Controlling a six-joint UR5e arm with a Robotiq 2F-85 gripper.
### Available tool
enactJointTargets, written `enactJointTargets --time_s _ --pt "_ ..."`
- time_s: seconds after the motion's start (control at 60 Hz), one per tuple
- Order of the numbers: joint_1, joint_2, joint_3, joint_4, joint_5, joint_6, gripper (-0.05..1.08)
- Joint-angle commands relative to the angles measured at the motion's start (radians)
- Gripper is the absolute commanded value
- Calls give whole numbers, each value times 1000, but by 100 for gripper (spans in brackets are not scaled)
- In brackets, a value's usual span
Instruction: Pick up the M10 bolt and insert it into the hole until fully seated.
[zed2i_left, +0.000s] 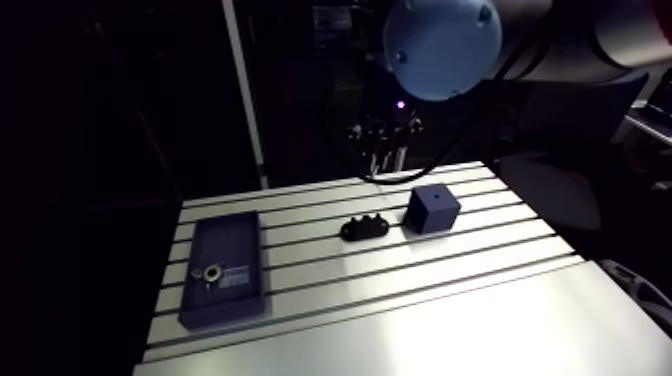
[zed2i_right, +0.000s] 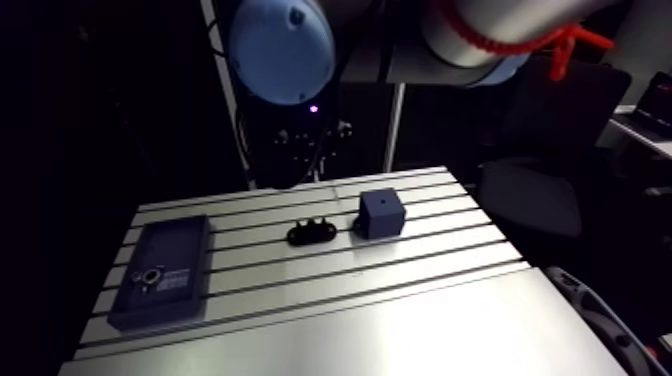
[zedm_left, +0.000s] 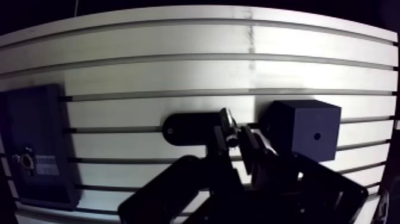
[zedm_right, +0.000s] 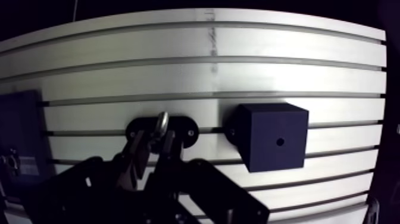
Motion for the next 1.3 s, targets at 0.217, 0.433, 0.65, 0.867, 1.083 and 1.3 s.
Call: enactJointTargets --time_s 0.217,0.433,0.65,0.867,1.083,1.3 --pt "-100 16 -318 451 -11 -2 108" --pt "-143 92 -403 539 -56 -10 108" --pt "-171 140 -437 564 -58 -13 108" --pt "-182 170 -454 601 -55 -13 108" --pt "-185 184 -461 627 -57 -13 108" --pt "-185 187 -428 617 -63 -11 108"
